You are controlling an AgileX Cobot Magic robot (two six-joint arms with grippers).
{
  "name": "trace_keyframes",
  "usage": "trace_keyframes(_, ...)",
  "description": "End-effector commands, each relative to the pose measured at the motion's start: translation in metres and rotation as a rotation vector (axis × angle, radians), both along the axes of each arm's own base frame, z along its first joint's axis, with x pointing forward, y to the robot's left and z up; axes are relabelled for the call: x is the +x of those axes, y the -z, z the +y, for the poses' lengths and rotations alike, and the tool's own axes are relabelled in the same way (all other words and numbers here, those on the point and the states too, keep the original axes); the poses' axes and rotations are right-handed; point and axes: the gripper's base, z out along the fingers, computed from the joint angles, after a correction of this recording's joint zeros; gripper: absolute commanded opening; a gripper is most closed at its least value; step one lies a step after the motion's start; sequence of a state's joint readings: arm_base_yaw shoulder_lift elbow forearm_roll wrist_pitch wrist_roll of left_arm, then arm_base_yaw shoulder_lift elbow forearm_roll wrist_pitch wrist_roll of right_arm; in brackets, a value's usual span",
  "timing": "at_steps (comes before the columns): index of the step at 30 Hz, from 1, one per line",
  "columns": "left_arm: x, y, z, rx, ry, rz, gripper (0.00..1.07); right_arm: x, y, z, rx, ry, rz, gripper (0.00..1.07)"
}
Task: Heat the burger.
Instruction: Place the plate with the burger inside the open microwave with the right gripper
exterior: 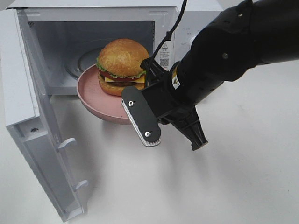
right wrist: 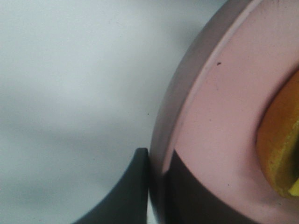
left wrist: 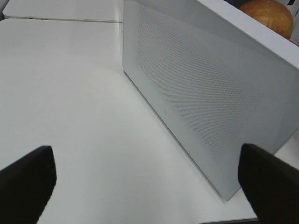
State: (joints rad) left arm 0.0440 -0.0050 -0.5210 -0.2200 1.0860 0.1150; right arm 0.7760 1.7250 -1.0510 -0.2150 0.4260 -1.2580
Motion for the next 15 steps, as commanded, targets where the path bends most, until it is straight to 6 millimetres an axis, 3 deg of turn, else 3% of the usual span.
trace_keyframes(1, -0.002, 0.0, 0.0, -0.006, -0.008, -0.027, 0.98, 0.008, -0.01, 0.009, 0.043, -0.012, -0.053, 0.0)
trace_keyframes(15, -0.002, 0.0, 0.0, -0.006, -0.008, -0.027, 0.98, 0.028, -0.008, 0.026, 0.068, 0.04, -0.056, 0.0)
